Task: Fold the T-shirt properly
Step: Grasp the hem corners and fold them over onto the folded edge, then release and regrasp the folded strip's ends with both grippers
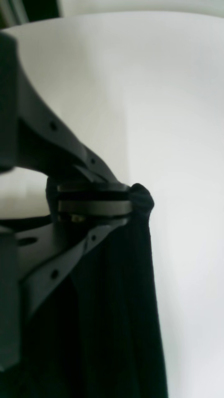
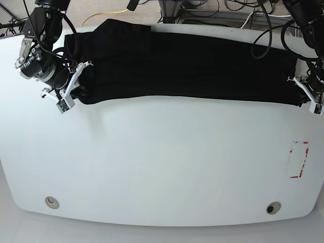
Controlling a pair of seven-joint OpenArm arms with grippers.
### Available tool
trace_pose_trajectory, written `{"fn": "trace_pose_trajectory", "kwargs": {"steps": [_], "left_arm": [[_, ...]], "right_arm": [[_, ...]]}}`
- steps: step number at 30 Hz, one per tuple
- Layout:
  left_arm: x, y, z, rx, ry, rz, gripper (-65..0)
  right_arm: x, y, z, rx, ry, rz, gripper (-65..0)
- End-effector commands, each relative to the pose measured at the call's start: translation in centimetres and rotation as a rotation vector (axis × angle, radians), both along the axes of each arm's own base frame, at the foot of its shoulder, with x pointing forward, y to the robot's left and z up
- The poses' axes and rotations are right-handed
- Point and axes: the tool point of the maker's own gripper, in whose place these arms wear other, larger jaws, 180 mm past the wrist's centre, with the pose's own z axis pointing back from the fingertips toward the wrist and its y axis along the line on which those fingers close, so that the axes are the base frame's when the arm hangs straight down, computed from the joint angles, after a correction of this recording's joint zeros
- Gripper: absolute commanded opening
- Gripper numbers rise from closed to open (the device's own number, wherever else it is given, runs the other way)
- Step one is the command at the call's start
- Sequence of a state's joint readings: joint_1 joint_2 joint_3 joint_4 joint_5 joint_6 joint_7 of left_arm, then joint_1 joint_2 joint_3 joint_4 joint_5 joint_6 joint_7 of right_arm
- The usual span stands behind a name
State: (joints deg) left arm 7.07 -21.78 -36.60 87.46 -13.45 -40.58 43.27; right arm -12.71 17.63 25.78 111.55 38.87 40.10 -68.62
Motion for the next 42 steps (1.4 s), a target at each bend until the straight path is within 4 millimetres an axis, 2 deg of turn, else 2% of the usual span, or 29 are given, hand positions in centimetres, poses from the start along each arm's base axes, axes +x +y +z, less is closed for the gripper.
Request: {"fn": "trace_pose_trajectory", "kwargs": {"steps": [1,5,9,12,14,15,18,20,23,28,30,33,37,42], "left_arm": [[0.1,0.0,1.4,0.03,-0.042,-0.005,-65.0],[-2.3,-0.7,1.0,0.069,0.006,-0.035,-65.0],[-4.1,-1.9,-0.6,0.046,0.046,-0.037,-65.0],[-6.3,-2.0,-2.0,0.047,0.113,-0.037,-65.0],[-7.0,-2.0,-2.4,0.044,0.132,-0.038,-65.0],[-7.1,-2.1,-2.6,0.041,0.138,-0.041,-62.2],[-7.4,-1.8,-2.7,0.043,0.145,-0.034,-49.3],[-7.9,-1.7,-2.9,0.044,0.157,-0.033,-38.9],[-7.7,-1.8,-2.7,0.047,0.152,-0.037,-32.4],[-7.1,-2.0,-2.1,0.055,0.141,-0.043,-33.8],[-6.0,-1.6,-0.3,0.092,0.105,-0.034,-33.8],[-5.7,-1.2,1.9,0.143,0.081,-0.011,-33.6],[-5.7,-2.6,2.6,0.138,0.054,-0.005,-33.6],[-5.6,-3.8,1.9,0.12,0.065,-0.035,-33.8]], "right_arm": [[-0.6,-0.8,1.2,0.037,-0.033,-0.023,-65.0],[-3.0,-0.8,0.5,0.1,0.012,-0.043,-65.0],[-4.6,-0.7,-0.5,0.11,0.061,-0.044,-65.0],[-6.8,-0.7,-1.7,0.109,0.125,-0.048,-65.0],[-7.2,-0.8,-2.0,0.105,0.139,-0.051,-64.4],[-7.4,-0.8,-2.0,0.105,0.143,-0.051,-61.4],[-8.5,-0.9,-2.6,0.098,0.182,-0.052,-46.5],[-9.3,-1.2,-2.9,0.085,0.213,-0.053,-33.0],[-9.3,-2.1,-2.6,0.072,0.202,-0.08,-19.8],[-9.3,-3.8,-1.4,0.096,0.164,-0.151,-18.4],[-8.9,-4.3,-0.3,0.141,0.12,-0.18,-18.4],[-8.5,-4.4,1.0,0.196,0.072,-0.196,-18.4],[-8.0,-3.8,2.3,0.274,0.026,-0.19,-18.4],[-7.4,-2.5,4.0,0.389,-0.029,-0.168,-18.4]]}}
